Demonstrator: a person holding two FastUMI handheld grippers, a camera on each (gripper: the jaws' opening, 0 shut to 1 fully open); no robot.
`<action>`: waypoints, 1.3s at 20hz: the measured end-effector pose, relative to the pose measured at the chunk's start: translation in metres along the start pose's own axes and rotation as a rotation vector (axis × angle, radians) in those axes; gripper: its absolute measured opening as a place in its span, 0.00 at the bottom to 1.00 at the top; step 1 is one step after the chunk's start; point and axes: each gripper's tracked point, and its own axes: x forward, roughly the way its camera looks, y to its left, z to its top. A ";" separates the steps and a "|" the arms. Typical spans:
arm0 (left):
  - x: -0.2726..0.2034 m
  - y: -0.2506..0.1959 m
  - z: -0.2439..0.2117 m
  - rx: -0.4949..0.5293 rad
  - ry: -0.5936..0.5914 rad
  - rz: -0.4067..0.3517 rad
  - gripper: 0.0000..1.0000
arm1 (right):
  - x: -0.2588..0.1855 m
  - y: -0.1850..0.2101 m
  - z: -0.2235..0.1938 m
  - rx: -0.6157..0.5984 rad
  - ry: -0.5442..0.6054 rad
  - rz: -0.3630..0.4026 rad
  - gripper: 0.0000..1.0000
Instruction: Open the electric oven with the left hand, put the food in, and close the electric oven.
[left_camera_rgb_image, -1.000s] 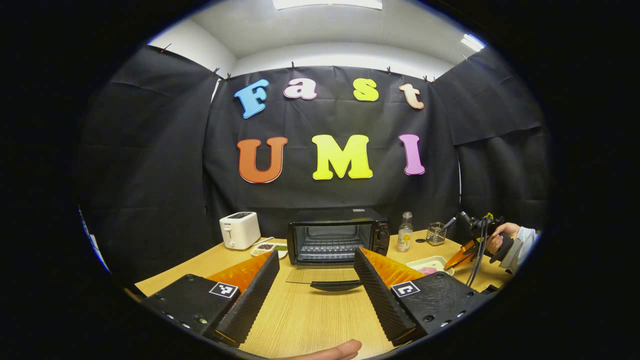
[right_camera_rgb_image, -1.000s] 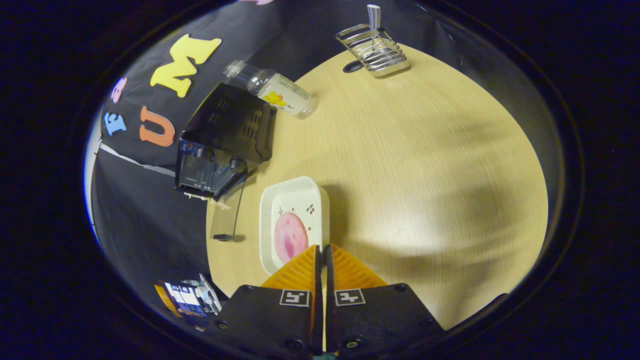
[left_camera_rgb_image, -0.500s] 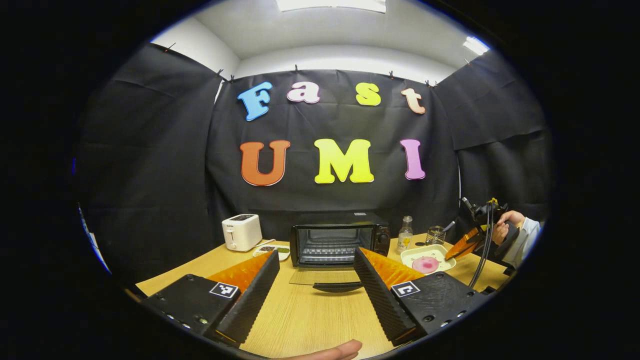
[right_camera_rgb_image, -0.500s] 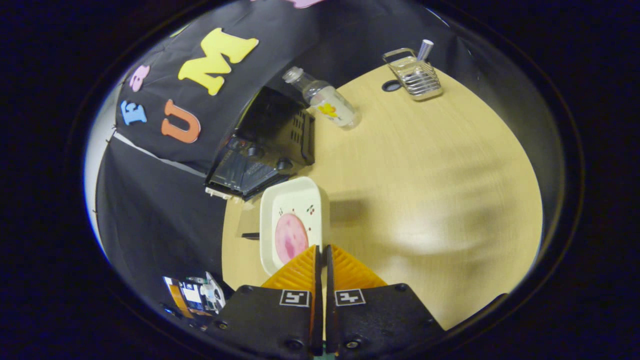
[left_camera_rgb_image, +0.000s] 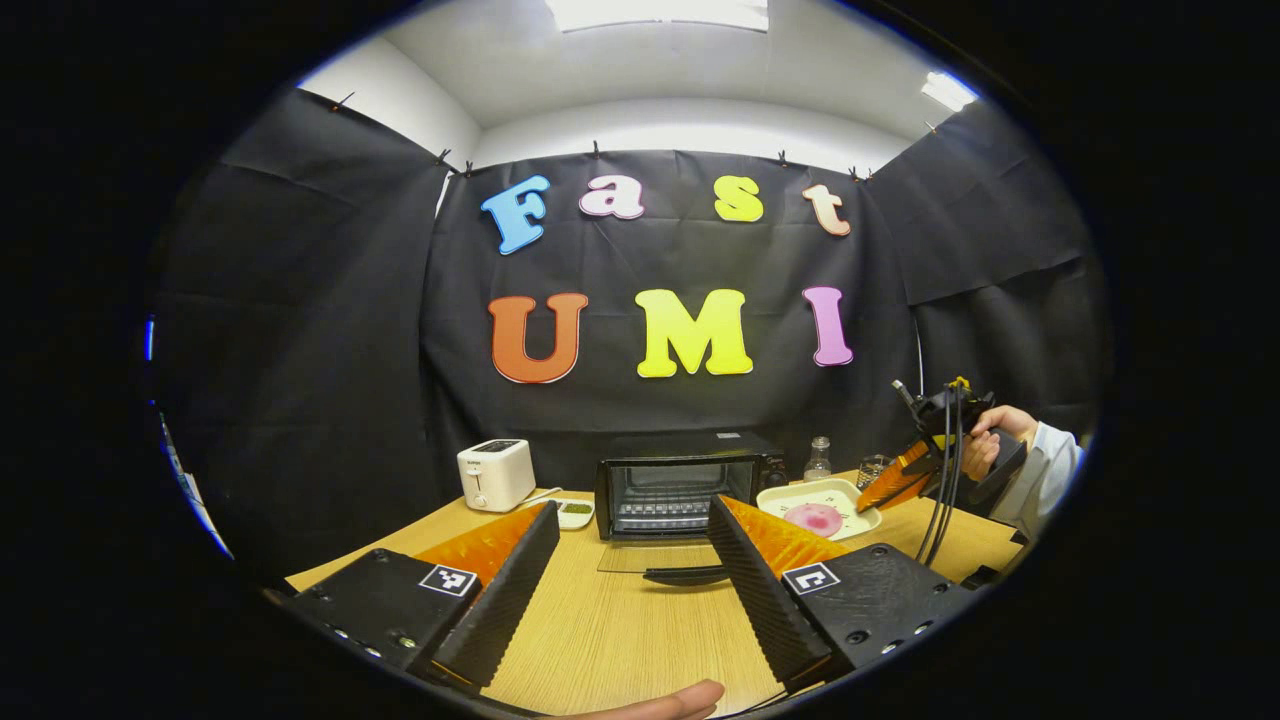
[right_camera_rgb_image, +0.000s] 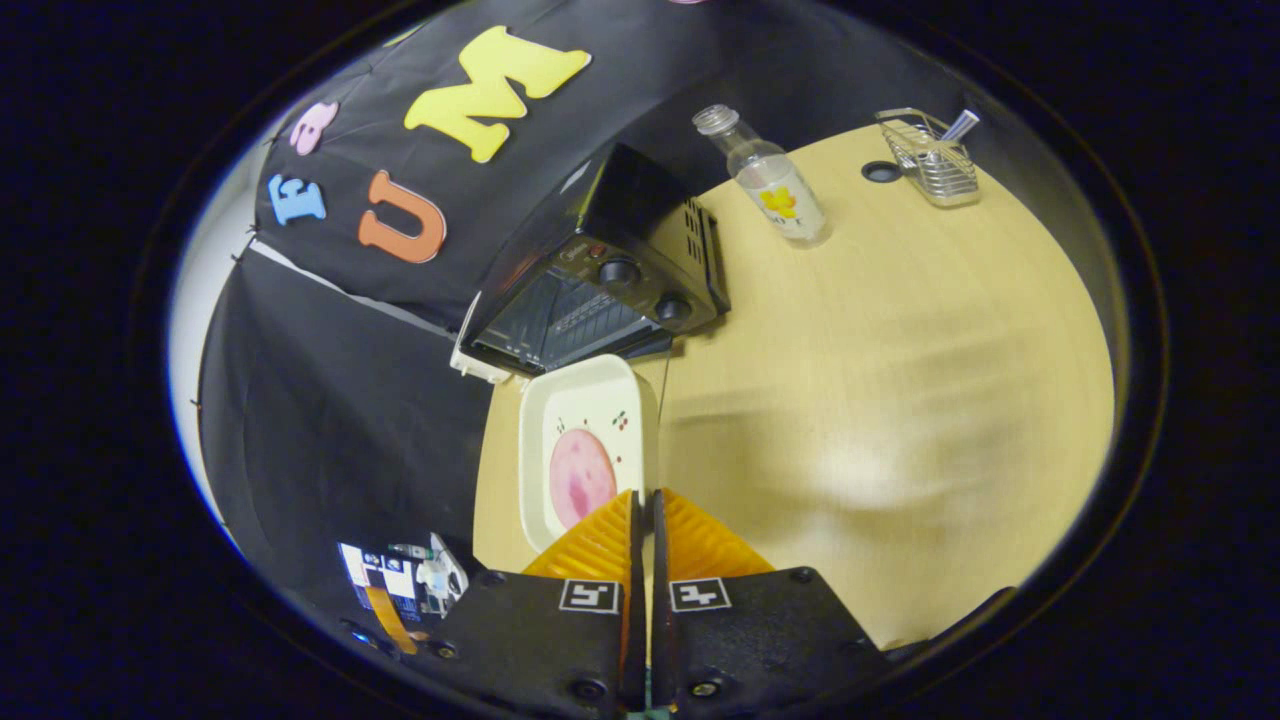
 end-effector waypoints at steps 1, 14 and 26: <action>-0.001 0.002 -0.001 0.001 0.000 0.004 0.95 | 0.008 0.003 0.000 0.007 -0.001 -0.006 0.06; -0.001 0.044 -0.020 0.016 0.001 0.073 0.95 | 0.119 0.066 0.015 0.279 -0.160 -0.020 0.03; 0.007 0.071 -0.050 -0.015 0.053 0.092 0.95 | 0.198 0.091 0.067 0.467 -0.446 -0.012 0.06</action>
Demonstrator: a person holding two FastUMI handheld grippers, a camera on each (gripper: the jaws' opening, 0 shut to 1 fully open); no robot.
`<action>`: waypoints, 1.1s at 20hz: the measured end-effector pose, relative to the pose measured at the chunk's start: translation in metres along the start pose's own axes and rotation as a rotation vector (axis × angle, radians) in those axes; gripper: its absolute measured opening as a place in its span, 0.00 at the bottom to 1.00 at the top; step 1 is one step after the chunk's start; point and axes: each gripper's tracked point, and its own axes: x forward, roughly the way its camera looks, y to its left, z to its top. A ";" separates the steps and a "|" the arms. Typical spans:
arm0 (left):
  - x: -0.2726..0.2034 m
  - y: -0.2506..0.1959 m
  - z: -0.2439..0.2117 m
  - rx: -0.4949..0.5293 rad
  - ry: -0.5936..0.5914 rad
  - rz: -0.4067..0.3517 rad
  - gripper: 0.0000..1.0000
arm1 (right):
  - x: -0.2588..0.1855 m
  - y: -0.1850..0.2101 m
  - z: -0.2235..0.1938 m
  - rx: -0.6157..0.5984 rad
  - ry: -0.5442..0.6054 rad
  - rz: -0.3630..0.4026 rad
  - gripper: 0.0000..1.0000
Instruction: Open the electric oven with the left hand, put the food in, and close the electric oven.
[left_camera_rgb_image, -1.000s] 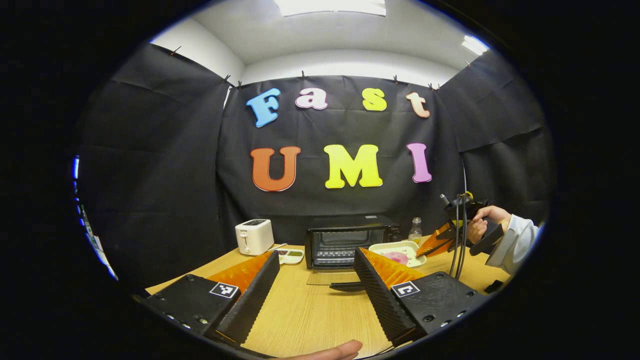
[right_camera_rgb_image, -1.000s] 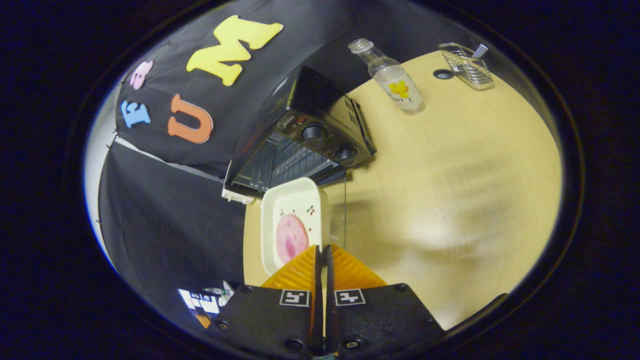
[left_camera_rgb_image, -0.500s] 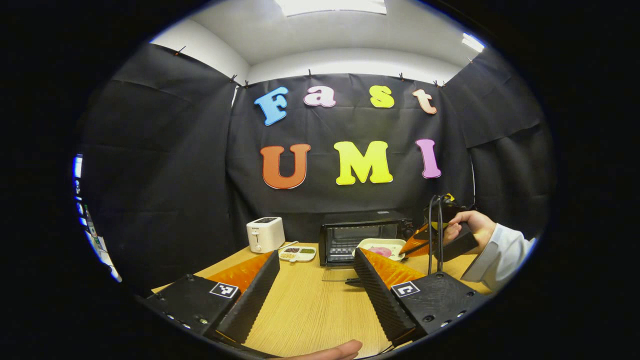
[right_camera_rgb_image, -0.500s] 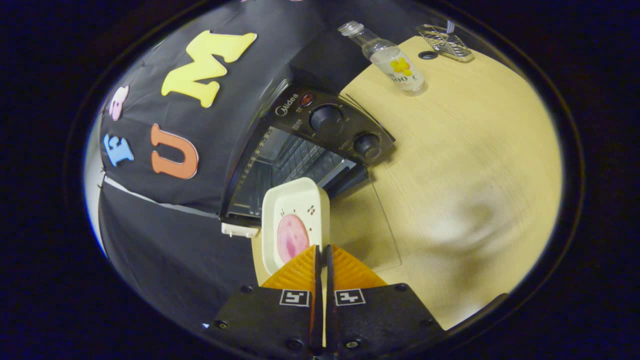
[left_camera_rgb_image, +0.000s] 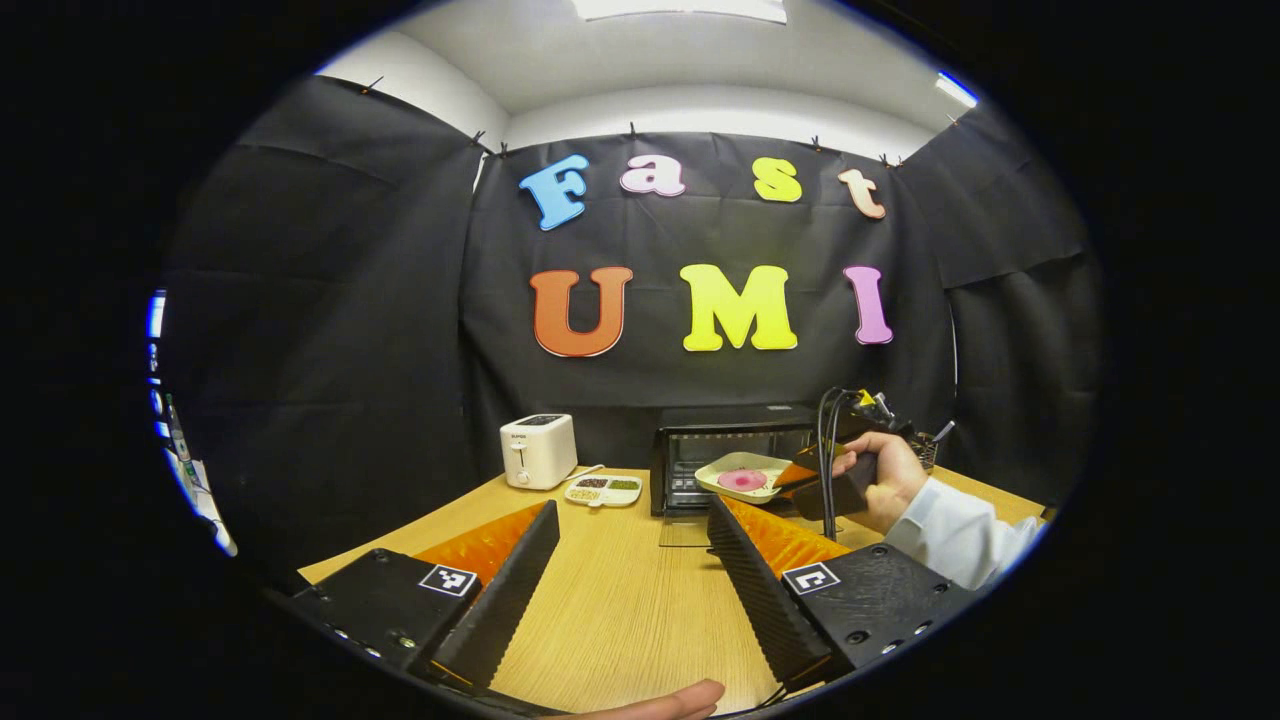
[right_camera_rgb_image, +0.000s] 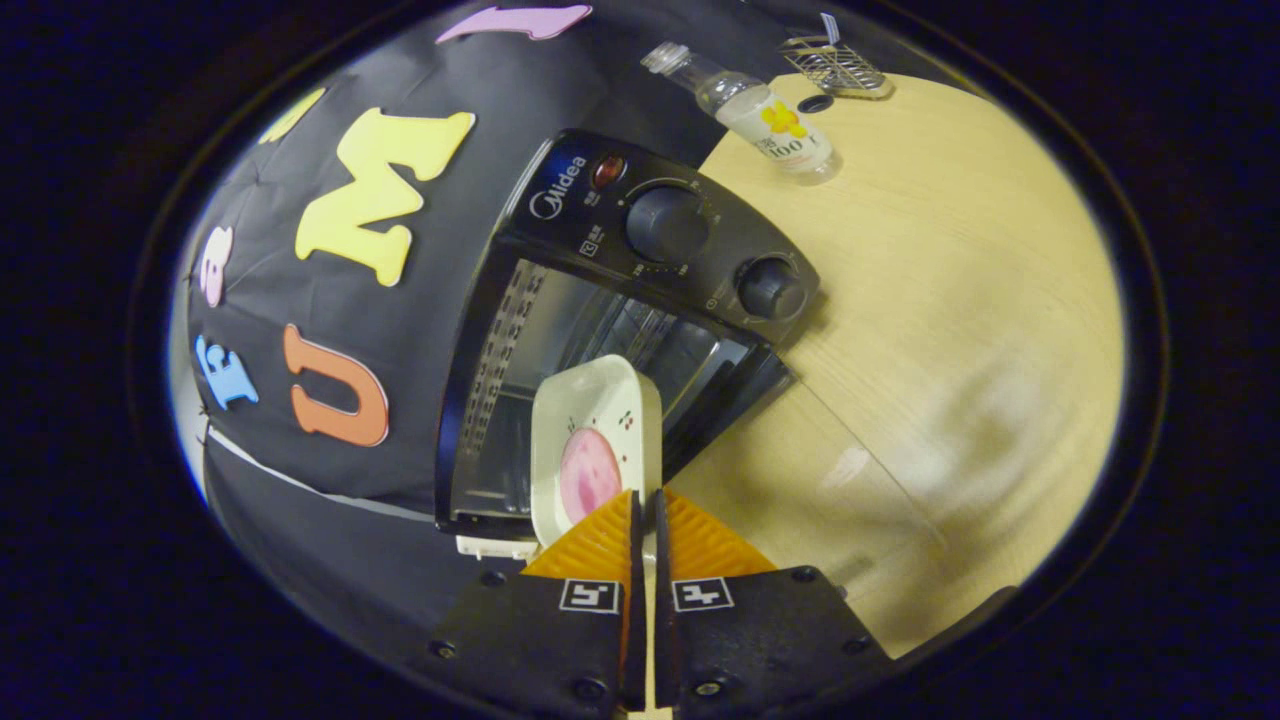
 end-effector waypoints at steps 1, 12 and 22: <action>0.001 0.002 -0.003 -0.004 0.007 0.002 0.95 | 0.008 0.000 0.002 0.008 -0.019 0.004 0.06; 0.016 0.036 -0.040 0.017 0.086 0.079 0.95 | 0.046 0.030 0.029 -0.024 -0.282 0.162 0.25; 0.025 0.020 -0.043 -0.056 0.125 0.039 0.96 | 0.019 -0.001 0.000 -0.241 -0.209 0.095 0.92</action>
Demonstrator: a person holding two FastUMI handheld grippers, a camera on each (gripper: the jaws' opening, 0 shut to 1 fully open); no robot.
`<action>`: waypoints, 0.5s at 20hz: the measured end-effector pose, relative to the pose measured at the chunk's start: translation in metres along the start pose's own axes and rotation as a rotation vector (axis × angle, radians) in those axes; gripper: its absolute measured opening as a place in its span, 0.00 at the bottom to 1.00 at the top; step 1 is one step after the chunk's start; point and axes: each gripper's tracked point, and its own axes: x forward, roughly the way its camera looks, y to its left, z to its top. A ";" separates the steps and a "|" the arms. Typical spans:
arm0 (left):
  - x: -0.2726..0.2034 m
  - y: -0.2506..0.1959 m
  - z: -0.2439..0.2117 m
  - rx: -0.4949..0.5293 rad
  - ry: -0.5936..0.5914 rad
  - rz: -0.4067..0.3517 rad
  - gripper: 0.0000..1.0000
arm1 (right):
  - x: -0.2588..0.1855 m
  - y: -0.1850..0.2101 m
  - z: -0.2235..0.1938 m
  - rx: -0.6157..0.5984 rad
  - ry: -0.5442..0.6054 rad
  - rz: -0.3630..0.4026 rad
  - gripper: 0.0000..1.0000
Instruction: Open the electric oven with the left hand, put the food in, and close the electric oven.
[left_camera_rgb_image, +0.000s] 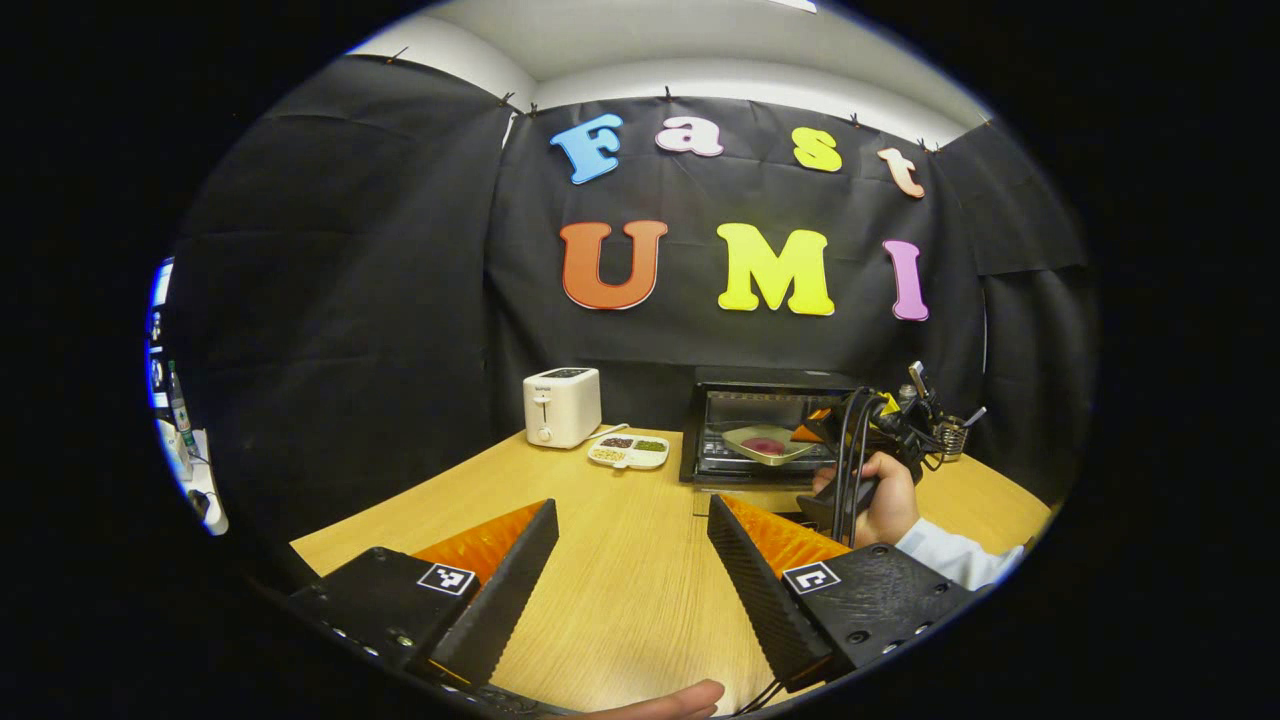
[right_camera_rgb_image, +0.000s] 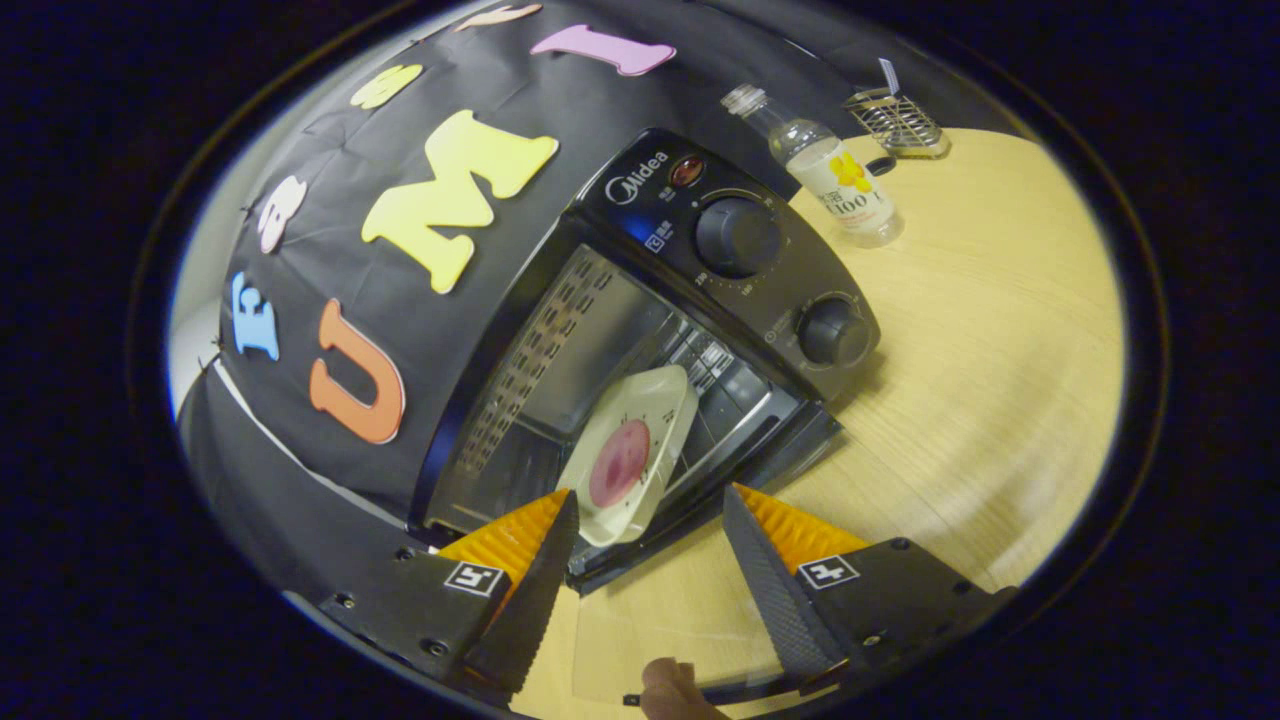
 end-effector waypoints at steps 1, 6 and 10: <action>0.002 -0.005 -0.002 -0.001 0.007 -0.010 0.96 | -0.007 -0.002 -0.001 -0.037 0.003 0.002 0.87; 0.024 -0.031 -0.025 0.049 0.077 -0.043 0.95 | -0.077 -0.001 -0.006 -0.238 -0.048 0.012 0.93; 0.040 -0.053 -0.044 0.071 0.141 -0.071 0.95 | -0.137 0.011 0.023 -0.378 -0.126 0.041 0.94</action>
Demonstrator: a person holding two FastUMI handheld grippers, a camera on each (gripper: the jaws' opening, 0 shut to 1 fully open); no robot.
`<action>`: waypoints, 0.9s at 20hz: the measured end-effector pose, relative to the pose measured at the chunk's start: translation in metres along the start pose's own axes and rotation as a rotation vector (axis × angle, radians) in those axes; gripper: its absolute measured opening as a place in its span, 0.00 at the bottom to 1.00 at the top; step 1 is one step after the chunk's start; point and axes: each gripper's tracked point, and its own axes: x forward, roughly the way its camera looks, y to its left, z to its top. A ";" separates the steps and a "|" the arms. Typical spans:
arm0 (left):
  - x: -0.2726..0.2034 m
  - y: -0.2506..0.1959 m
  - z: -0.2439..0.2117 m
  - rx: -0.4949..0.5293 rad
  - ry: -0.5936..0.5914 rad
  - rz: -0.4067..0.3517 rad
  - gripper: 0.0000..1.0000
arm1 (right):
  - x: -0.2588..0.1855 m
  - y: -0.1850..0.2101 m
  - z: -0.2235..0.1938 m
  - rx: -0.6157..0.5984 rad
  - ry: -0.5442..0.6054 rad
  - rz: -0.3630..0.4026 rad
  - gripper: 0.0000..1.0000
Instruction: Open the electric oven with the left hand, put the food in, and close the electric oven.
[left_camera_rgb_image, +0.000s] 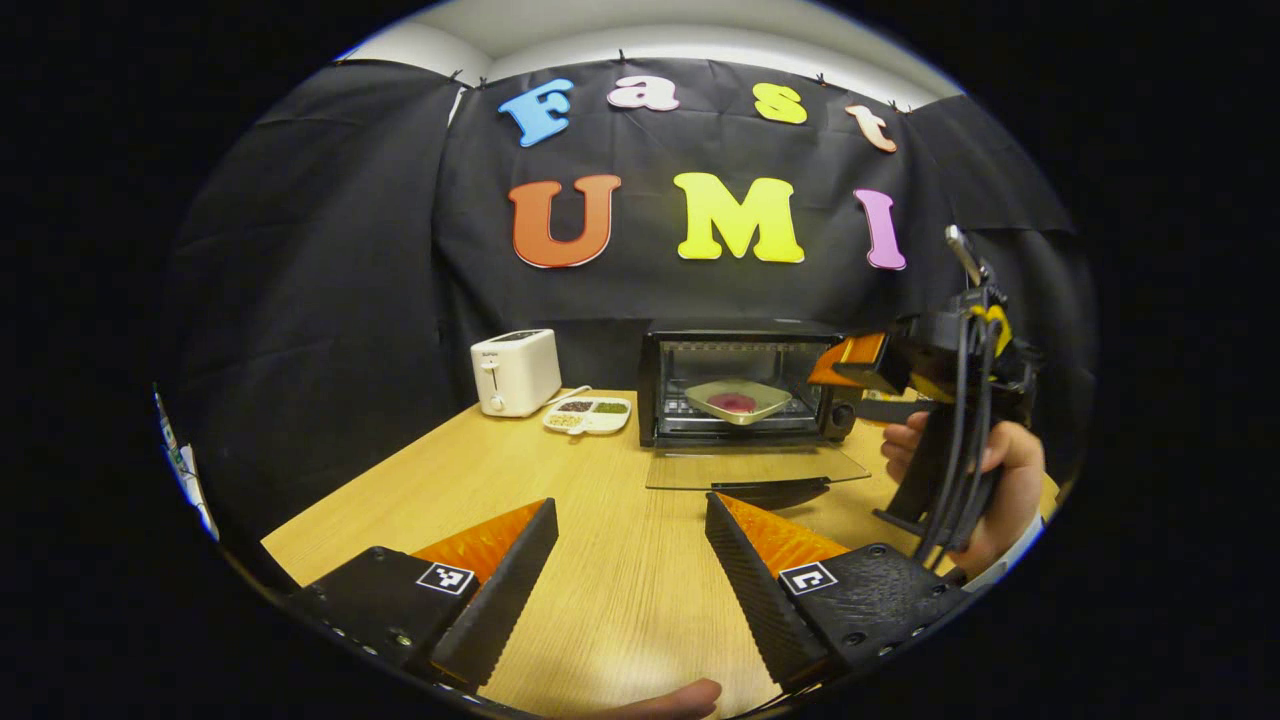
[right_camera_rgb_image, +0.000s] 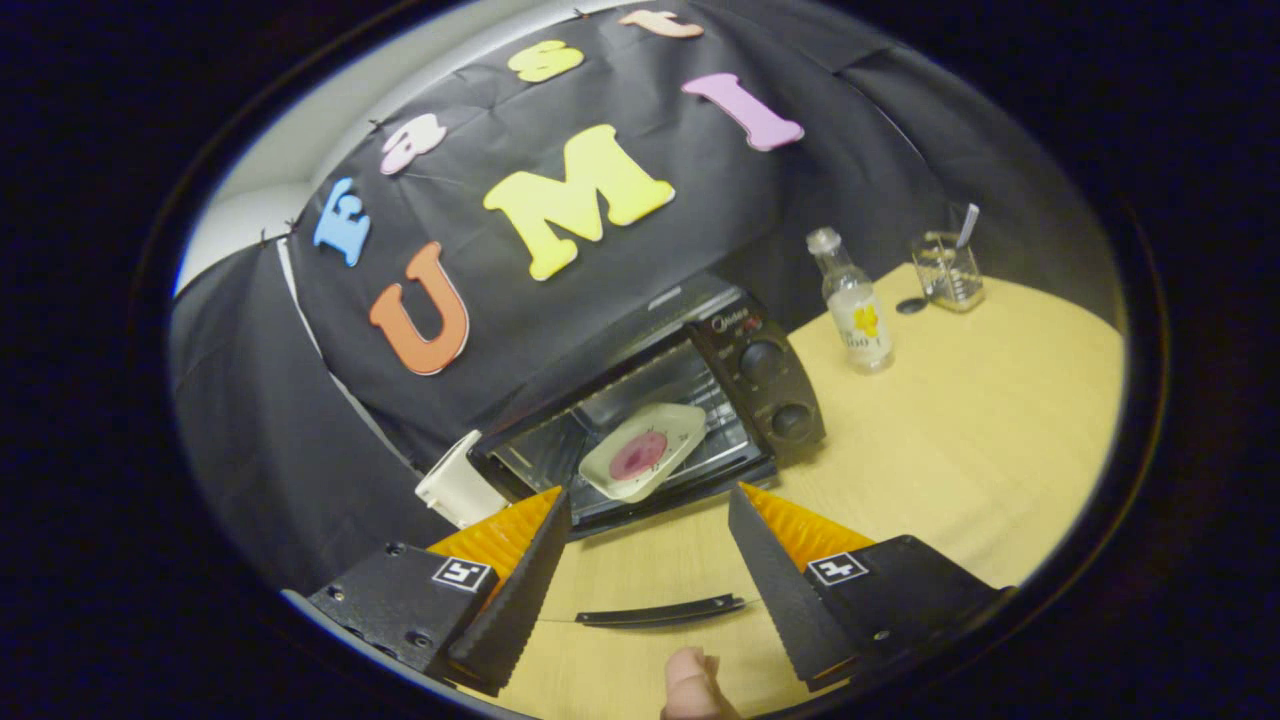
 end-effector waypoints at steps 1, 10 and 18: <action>0.007 -0.007 -0.002 -0.010 0.013 -0.024 0.95 | -0.014 0.000 0.010 -0.019 -0.018 0.002 0.94; 0.060 -0.076 -0.029 -0.021 0.150 -0.196 0.95 | -0.140 -0.005 0.102 -0.245 -0.192 -0.055 1.00; 0.097 -0.127 -0.059 0.037 0.274 -0.254 0.95 | -0.211 -0.034 0.142 -0.305 -0.267 -0.112 0.95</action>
